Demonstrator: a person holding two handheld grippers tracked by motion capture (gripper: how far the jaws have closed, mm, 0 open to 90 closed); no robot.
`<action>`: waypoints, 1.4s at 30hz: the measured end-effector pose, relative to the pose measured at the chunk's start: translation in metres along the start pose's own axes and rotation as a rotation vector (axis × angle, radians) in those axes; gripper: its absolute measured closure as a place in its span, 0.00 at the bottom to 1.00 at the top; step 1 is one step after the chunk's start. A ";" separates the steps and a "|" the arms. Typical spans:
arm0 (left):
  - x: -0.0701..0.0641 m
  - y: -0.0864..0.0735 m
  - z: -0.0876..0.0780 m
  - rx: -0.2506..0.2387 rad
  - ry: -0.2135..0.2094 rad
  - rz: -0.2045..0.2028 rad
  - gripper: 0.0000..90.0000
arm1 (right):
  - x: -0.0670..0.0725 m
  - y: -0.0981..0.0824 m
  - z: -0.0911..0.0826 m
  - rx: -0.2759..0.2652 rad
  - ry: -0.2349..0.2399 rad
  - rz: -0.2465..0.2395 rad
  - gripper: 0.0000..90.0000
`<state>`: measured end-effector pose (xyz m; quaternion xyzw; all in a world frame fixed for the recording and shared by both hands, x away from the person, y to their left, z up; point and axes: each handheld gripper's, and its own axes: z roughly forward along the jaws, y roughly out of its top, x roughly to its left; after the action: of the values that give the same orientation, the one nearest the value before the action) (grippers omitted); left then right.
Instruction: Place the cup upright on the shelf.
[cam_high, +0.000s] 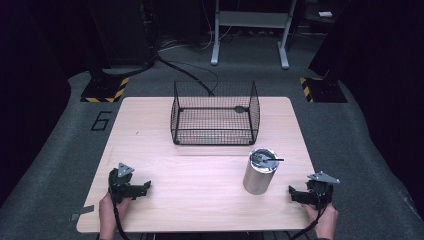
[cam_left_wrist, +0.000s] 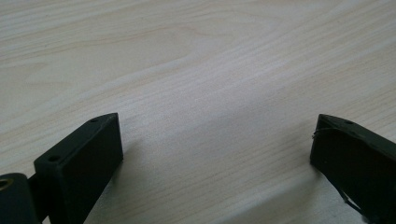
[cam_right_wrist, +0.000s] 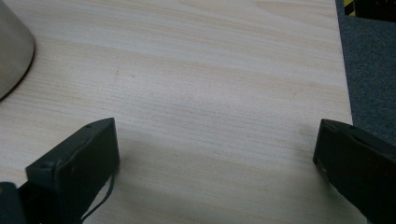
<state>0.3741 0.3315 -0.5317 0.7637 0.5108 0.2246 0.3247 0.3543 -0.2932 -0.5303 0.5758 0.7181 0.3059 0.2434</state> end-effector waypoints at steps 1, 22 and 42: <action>0.000 0.000 0.000 0.000 0.000 0.000 0.02 | 0.000 0.000 0.000 -0.001 0.000 0.000 0.00; 0.000 0.000 0.000 0.001 0.000 0.001 0.02 | 0.001 0.006 0.001 0.048 0.006 0.000 0.00; 0.000 0.000 0.000 0.000 0.000 0.000 0.02 | 0.035 0.027 -0.038 -0.029 0.113 -0.075 0.00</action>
<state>0.3741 0.3316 -0.5316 0.7639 0.5107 0.2245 0.3245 0.3385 -0.2607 -0.4845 0.5267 0.7473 0.3391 0.2219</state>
